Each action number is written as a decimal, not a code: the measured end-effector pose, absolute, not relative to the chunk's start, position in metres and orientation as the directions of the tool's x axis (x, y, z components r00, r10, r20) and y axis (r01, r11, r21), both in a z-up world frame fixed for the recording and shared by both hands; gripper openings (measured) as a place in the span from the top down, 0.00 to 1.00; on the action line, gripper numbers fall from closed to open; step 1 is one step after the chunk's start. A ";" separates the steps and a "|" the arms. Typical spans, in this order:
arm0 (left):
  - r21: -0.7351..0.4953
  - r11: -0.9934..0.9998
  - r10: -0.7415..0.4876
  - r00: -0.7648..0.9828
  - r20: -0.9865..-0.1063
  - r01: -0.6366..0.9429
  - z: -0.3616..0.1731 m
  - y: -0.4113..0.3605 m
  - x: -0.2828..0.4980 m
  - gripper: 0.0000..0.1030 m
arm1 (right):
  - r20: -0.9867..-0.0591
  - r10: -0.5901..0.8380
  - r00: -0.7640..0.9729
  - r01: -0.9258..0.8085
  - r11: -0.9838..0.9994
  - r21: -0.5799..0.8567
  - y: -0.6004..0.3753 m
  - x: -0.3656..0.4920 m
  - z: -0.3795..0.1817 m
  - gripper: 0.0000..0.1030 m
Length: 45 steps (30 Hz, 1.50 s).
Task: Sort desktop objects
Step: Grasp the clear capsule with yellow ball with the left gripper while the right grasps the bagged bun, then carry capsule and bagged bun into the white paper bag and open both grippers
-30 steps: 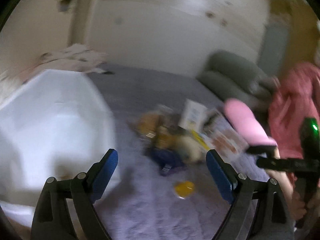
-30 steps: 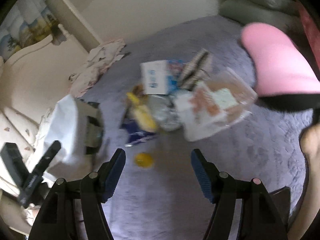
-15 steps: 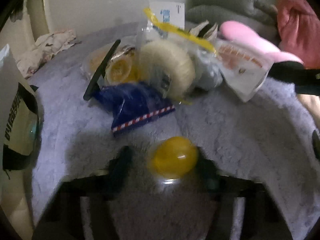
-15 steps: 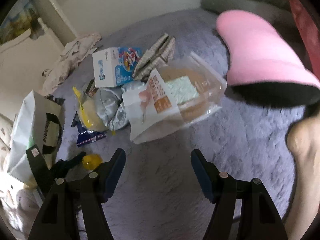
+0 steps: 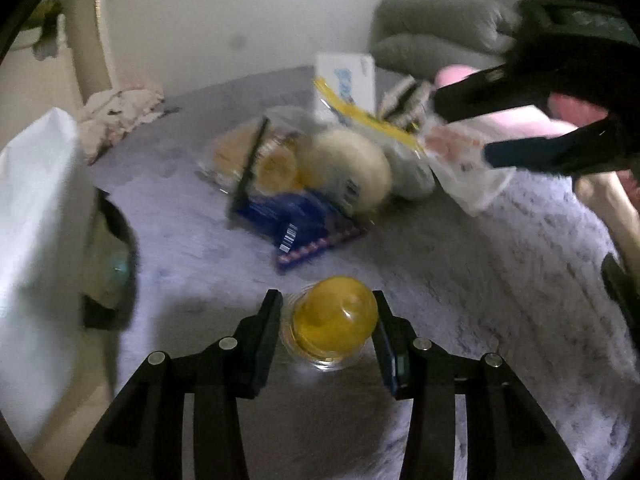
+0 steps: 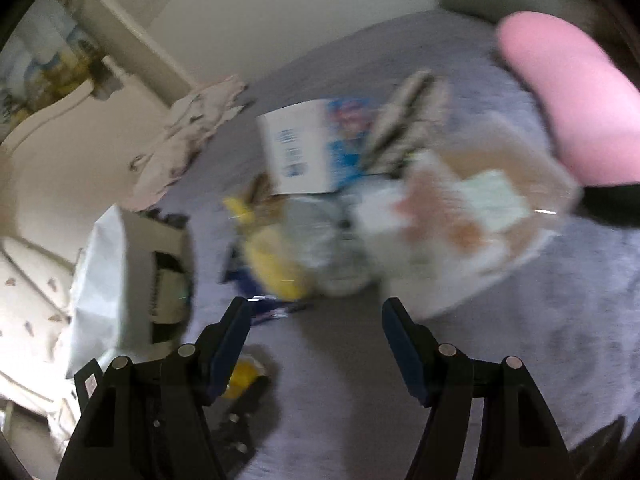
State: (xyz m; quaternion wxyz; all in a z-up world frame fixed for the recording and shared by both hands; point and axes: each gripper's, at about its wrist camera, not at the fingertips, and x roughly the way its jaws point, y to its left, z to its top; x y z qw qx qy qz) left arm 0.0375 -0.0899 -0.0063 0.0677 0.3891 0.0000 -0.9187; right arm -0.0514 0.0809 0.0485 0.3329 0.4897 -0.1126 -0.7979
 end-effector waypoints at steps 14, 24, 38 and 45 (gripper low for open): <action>-0.017 -0.975 -0.158 -0.748 -0.645 0.221 0.052 -0.131 0.062 0.57 | -0.744 -0.463 -0.482 0.682 -0.731 0.014 -0.036 -0.034 0.033 0.75; -0.048 -0.973 -0.144 -0.753 -0.643 0.227 0.059 -0.141 0.073 0.57 | -0.780 -0.488 -0.392 0.659 -0.741 0.132 -0.038 -0.060 0.005 0.49; -0.018 -0.978 -0.151 -0.766 -0.624 0.207 0.061 -0.130 0.074 0.57 | -0.773 -0.531 -0.346 0.555 -0.781 0.288 -0.019 -0.058 0.007 0.52; -0.037 -0.982 -0.133 -0.814 -0.566 0.186 0.082 -0.129 0.076 0.57 | -0.679 -0.663 -0.315 0.523 -0.718 0.459 -0.004 -0.038 0.044 0.52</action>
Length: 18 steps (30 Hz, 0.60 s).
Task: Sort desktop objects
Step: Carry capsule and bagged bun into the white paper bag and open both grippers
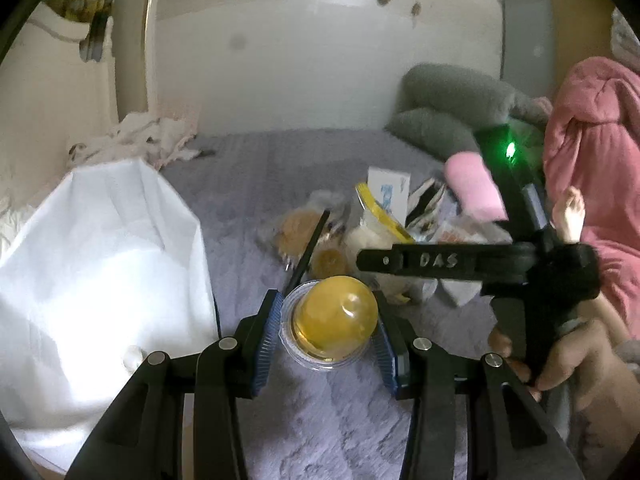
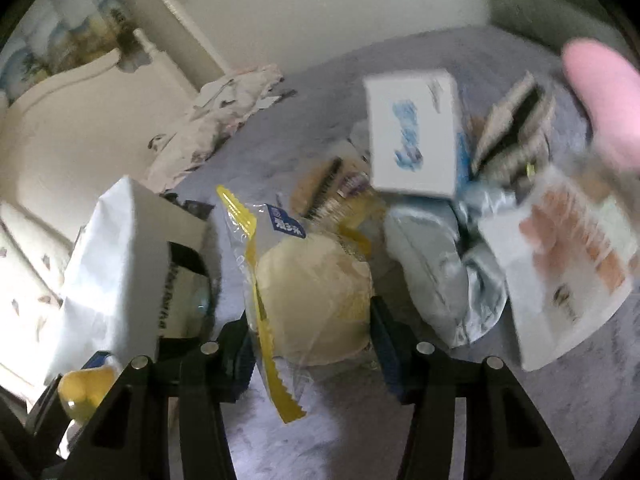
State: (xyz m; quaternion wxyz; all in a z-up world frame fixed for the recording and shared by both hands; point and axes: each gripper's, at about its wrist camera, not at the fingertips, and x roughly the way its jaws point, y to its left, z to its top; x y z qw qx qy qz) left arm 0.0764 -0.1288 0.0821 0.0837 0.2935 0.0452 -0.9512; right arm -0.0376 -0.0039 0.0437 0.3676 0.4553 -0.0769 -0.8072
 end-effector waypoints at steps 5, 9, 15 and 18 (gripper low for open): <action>-0.038 -0.980 -0.152 -0.862 -0.484 0.194 0.118 -0.132 0.076 0.57 | -0.544 -0.784 -0.300 0.591 -0.600 0.539 0.005 -0.016 0.112 0.52; -0.018 -0.970 -0.209 -0.871 -0.445 0.242 0.142 -0.141 0.085 0.57 | -0.468 -0.842 -0.266 0.655 -0.515 0.553 -0.004 0.008 0.148 0.52; 0.035 -0.915 -0.374 -0.815 -0.444 0.401 0.144 -0.187 0.108 0.57 | -0.444 -0.881 -0.162 0.738 -0.407 0.538 -0.056 0.045 0.171 0.52; 0.028 -0.887 -0.420 -0.779 -0.466 0.461 0.141 -0.215 0.120 0.57 | -0.465 -0.878 -0.113 0.778 -0.369 0.509 -0.077 0.061 0.173 0.52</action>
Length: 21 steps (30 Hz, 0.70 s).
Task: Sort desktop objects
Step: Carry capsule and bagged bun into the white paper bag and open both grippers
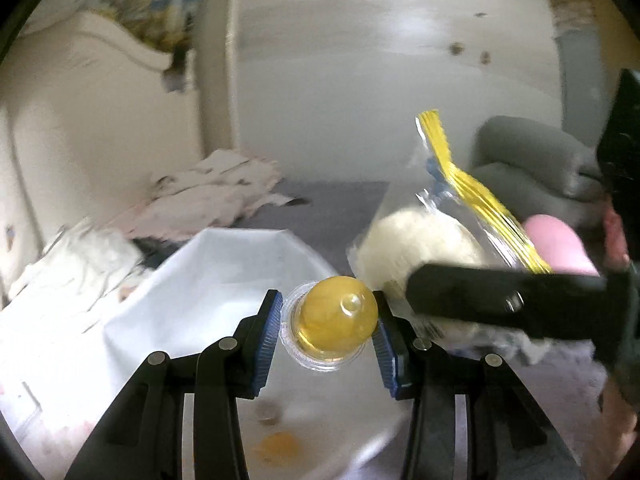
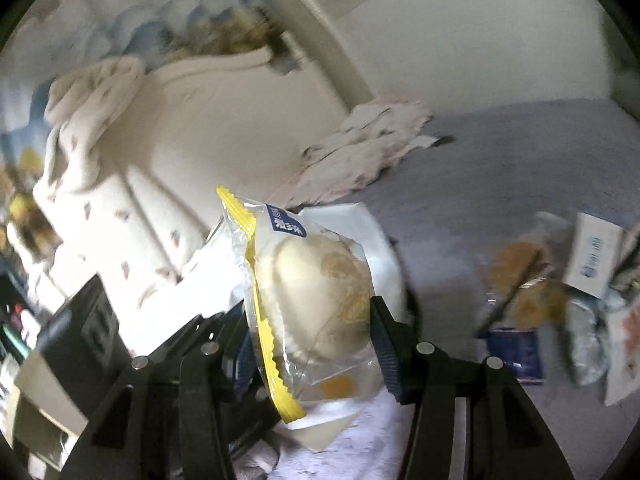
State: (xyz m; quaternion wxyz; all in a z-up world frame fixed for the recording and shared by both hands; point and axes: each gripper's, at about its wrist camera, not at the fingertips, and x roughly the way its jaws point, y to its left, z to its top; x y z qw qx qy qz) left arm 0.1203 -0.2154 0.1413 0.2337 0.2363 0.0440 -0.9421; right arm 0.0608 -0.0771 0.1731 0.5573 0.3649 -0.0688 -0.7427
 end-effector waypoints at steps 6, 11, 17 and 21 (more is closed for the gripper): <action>-0.036 -0.860 -0.368 -0.669 -0.646 0.508 0.116 -0.269 0.118 0.57 | -0.576 -0.816 -0.046 0.819 -0.360 0.446 -0.140 0.067 0.156 0.52; -0.097 -0.861 -0.193 -0.498 -0.845 0.498 0.060 -0.300 0.102 0.58 | -0.758 -0.652 0.002 0.830 -0.422 0.365 -0.191 0.075 0.114 0.52; -0.113 -0.880 -0.076 -0.372 -0.925 0.462 0.013 -0.313 0.088 0.57 | -0.881 -0.473 0.020 0.801 -0.519 0.297 -0.219 0.072 0.054 0.52; -0.122 -0.880 -0.062 -0.366 -0.929 0.459 0.007 -0.315 0.081 0.58 | -0.892 -0.452 0.019 0.785 -0.546 0.294 -0.220 0.066 0.044 0.52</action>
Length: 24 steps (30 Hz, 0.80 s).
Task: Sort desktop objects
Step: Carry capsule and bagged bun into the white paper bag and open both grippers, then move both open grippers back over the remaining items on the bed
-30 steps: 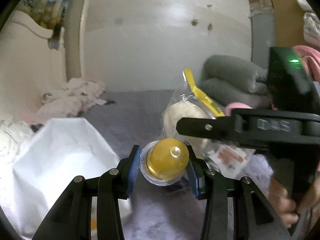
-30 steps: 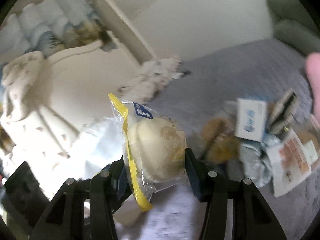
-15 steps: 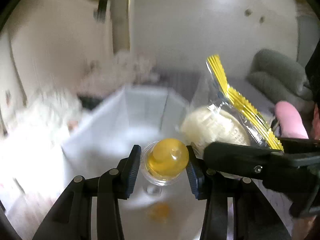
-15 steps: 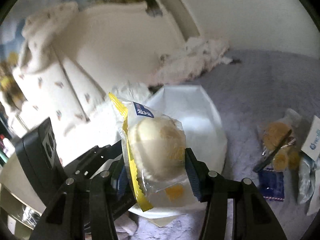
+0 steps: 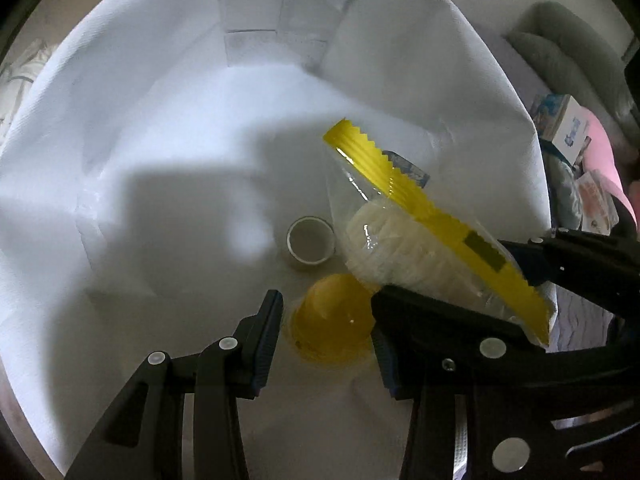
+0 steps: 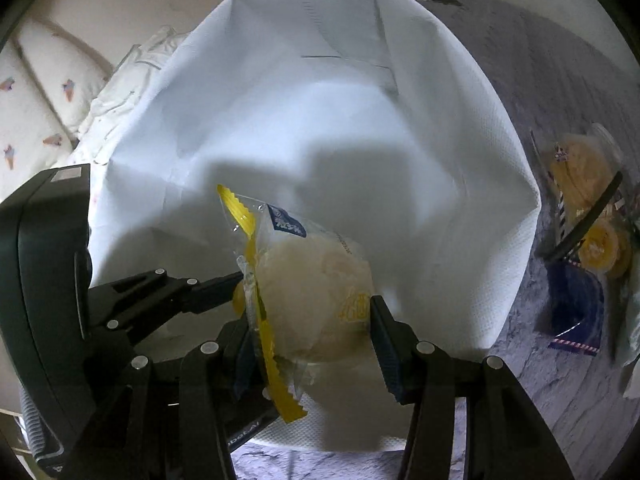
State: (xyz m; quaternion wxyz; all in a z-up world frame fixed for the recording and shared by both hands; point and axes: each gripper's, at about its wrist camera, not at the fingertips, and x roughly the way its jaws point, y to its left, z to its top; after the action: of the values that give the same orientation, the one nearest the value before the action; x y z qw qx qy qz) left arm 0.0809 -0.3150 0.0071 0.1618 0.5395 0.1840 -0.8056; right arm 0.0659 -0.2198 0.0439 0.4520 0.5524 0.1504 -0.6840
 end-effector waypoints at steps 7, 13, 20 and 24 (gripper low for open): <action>-0.098 -0.856 -0.105 -0.356 -0.929 0.508 0.020 -0.309 0.086 0.49 | -0.882 -0.471 0.020 0.772 -0.553 0.313 -0.212 0.067 0.050 0.47; -0.138 -0.864 -0.136 -0.488 -0.862 0.485 0.055 -0.300 0.096 0.11 | -0.843 -0.537 0.006 0.780 -0.525 0.340 -0.195 0.068 0.077 0.32; -0.192 -0.894 -0.117 -0.625 -0.772 0.405 0.072 -0.276 0.100 0.09 | -0.801 -0.598 0.026 0.750 -0.518 0.411 -0.165 0.060 0.103 0.31; -0.180 -0.924 -0.118 -0.697 -0.707 0.339 0.092 -0.249 0.085 0.09 | -0.770 -0.637 0.003 0.725 -0.529 0.441 -0.136 0.054 0.122 0.31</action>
State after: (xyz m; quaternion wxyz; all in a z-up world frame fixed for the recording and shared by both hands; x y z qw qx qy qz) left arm 0.0853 -0.2491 0.0919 0.1257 0.3684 0.1497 -0.9089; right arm 0.0539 -0.1361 0.1216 0.4835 0.5176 0.0424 -0.7046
